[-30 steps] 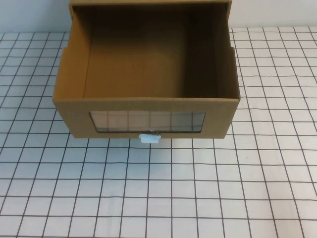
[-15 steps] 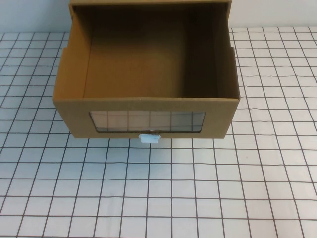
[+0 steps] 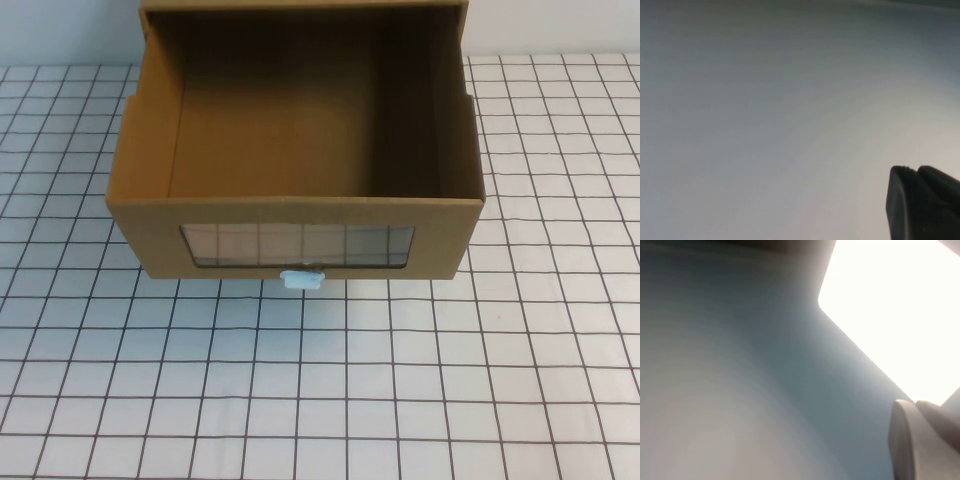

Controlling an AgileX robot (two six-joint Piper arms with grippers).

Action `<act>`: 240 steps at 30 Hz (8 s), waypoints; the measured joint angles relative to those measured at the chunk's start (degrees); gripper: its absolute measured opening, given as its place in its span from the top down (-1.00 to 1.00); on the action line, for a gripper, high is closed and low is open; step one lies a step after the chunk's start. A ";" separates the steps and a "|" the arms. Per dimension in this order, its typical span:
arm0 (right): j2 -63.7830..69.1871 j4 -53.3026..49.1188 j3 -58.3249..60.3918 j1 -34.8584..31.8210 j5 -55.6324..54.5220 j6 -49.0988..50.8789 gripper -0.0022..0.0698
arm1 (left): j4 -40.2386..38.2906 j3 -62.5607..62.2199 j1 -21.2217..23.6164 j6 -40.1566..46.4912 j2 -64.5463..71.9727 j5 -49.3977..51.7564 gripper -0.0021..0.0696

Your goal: Close the shoe box

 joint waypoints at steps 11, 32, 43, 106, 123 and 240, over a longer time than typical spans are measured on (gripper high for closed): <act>-0.13 0.00 -14.18 0.00 6.32 9.57 0.98 | -0.22 -14.62 0.00 1.76 -0.10 10.58 0.96; 18.23 -10.96 -53.98 0.00 44.61 25.40 0.98 | -0.35 -66.24 -1.27 0.67 34.22 69.39 0.96; 40.86 -11.73 -66.69 0.00 93.62 25.53 0.98 | -0.34 -78.83 -8.32 2.57 55.61 96.13 0.96; 98.16 41.62 -67.66 58.64 71.42 -58.88 0.98 | -45.23 -137.17 -8.54 22.98 123.82 115.99 0.96; 111.40 41.66 -86.02 45.19 70.84 -63.03 0.98 | -45.33 -137.17 -8.54 24.28 123.82 116.08 0.96; 10.99 -43.14 -22.92 41.40 101.31 46.49 0.98 | -17.22 -35.30 -3.89 23.61 10.54 86.24 0.96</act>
